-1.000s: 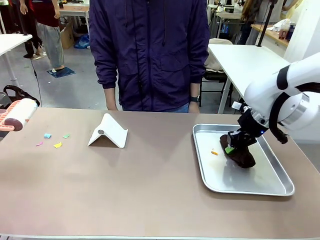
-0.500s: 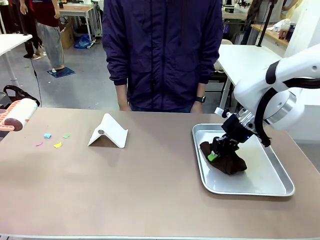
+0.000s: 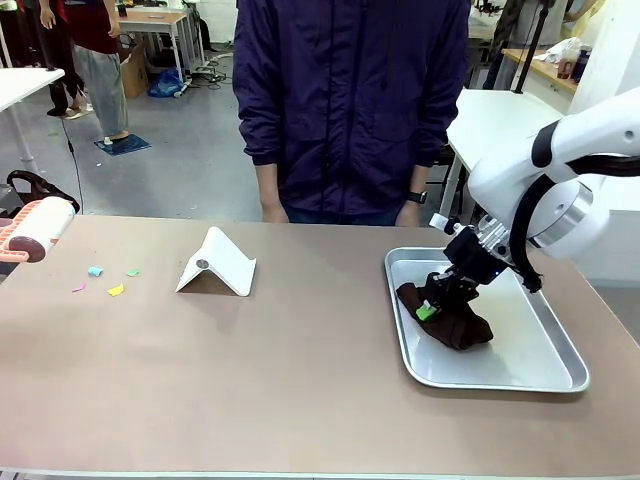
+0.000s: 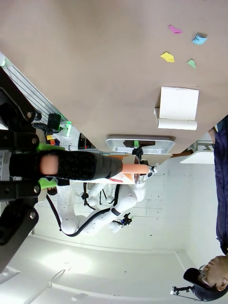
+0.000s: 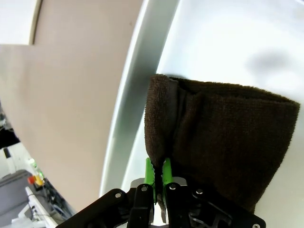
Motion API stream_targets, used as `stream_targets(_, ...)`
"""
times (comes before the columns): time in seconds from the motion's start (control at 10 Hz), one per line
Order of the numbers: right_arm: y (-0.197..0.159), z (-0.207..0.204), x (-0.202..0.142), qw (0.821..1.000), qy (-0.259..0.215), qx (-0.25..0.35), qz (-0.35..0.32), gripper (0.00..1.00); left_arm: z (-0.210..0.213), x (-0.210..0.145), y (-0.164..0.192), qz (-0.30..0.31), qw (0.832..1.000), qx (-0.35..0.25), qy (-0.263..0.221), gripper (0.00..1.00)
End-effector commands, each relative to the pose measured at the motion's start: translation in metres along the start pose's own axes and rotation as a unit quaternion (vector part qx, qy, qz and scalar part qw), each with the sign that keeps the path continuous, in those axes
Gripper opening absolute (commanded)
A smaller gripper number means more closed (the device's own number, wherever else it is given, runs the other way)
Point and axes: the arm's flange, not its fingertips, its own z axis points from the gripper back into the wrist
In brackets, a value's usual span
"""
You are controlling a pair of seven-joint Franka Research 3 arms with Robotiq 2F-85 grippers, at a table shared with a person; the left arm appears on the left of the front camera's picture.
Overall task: Clean the surface of the table.
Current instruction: If a person points to the right, clean the right side of the table with your right hand, and if they point to the left, clean the left side with your left hand.
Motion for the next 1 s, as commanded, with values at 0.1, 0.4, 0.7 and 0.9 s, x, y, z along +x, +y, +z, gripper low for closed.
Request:
stream_targets(0.1,-0.018,0.005,0.006,0.992,-0.067,-0.062,-0.083,0.07,-0.001,-0.005,-0.003,-0.004,1.0,-0.002,0.001,0.0)
stream_targets(0.4,-0.036,0.019,0.006,0.98,-0.107,-0.092,-0.141,0.07,-0.001,-0.005,-0.003,-0.004,1.0,-0.002,0.001,0.0)
stream_targets(0.7,-0.059,0.036,0.006,0.95,-0.12,-0.141,-0.251,0.07,-0.001,-0.005,-0.003,-0.004,1.0,-0.002,0.001,0.0)
stream_targets(0.9,-0.069,0.043,0.006,0.939,-0.111,-0.119,-0.302,0.07,-0.001,-0.005,-0.003,-0.004,1.0,-0.002,0.001,0.0)
